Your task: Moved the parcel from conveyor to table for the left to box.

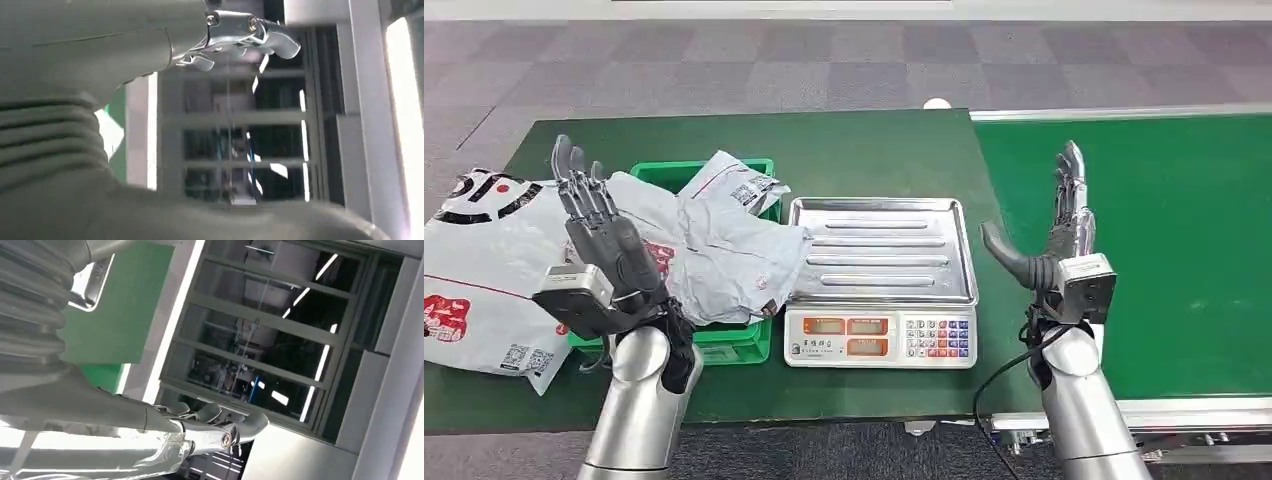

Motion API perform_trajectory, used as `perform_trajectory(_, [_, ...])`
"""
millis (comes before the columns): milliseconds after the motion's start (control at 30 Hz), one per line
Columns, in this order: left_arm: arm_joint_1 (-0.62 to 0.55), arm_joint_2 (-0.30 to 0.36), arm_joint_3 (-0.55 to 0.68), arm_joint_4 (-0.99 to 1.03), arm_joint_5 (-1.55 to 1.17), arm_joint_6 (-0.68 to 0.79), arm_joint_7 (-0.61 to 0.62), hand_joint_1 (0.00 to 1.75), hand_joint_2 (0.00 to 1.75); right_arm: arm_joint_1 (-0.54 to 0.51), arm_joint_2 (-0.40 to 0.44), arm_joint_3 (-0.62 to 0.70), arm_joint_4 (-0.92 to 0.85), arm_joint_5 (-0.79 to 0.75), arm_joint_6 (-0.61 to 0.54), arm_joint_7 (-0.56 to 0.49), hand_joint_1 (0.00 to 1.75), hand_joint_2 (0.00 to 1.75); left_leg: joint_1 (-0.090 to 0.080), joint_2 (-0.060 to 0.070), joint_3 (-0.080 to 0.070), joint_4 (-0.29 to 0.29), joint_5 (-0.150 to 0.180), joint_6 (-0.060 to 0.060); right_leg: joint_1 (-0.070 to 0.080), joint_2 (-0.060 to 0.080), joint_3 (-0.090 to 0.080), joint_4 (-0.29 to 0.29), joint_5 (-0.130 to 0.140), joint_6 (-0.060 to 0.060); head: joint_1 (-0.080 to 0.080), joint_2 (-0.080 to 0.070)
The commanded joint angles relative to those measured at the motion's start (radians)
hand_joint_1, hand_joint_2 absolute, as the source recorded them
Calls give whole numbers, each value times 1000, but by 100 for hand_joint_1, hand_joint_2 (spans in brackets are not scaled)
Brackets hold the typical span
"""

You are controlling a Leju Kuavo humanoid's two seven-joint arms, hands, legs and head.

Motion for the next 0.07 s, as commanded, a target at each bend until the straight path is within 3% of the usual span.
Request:
perform_trajectory(33, [-22,125,-188,15,7,-566,5,0,175,-109,-19,37,167,-17,29,-5,0,175,1,4,6,-5,0,0,1,4,5,-5,2,-2,0,0])
perform_trajectory(67, [-27,118,-193,33,-8,-582,5,0,175,-104,-19,30,165,-18,31,-5,0,175,1,3,5,-3,0,0,1,3,4,-3,1,-1,0,0])
